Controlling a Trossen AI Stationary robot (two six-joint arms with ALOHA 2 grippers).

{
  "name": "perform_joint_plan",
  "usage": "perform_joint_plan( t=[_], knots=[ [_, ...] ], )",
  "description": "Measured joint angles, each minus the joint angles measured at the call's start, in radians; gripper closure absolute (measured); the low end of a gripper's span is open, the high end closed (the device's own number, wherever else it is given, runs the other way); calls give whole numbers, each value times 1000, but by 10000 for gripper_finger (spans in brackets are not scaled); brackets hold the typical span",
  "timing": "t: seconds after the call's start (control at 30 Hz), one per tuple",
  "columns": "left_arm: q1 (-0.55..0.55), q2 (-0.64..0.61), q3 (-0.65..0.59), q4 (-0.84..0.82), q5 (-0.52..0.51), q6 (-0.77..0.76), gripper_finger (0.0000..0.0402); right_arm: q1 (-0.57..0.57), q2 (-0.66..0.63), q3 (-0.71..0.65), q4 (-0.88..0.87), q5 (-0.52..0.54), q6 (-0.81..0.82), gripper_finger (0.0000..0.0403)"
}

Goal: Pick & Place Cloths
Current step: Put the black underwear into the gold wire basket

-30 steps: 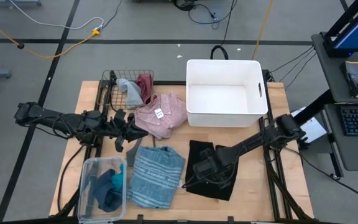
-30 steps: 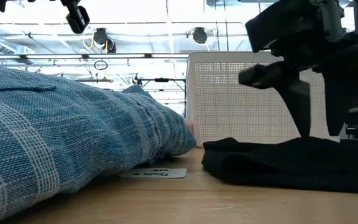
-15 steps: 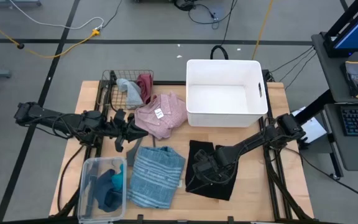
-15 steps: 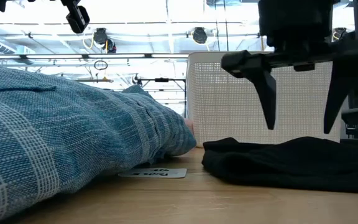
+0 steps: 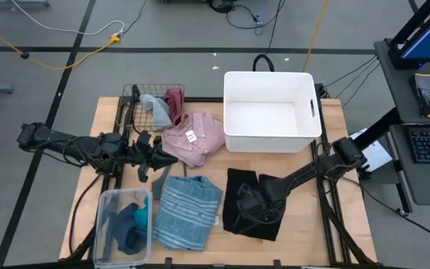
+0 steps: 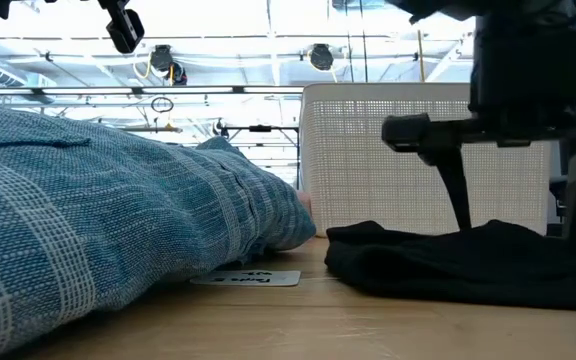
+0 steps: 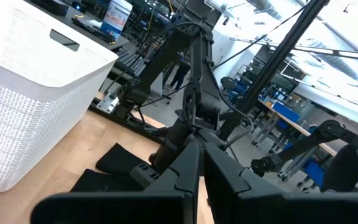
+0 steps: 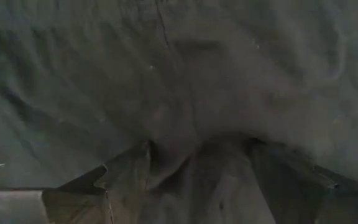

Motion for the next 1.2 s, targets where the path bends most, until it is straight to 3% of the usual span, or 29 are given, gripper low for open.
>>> perform_joint_plan(
  t=[0.3, 0.5, 0.7, 1.07, 1.2],
  knots=[
    [0, 0, 0, 0, -1, -3, 378, 2, -8, -70, 124, 23, -15, 135],
    [0, 0, 0, 0, -2, -18, 378, -17, -6, -121, 130, -51, 51, 151],
    [0, 0, 0, 0, -4, -18, 378, -20, -5, -176, 127, -63, 82, 219],
    [0, 0, 0, 0, -27, -18, 378, -21, -3, -200, 133, -99, 267, 386],
    [0, 0, 0, 0, -27, -18, 378, -28, -2, -197, 132, -143, 379, 391]
  ],
)
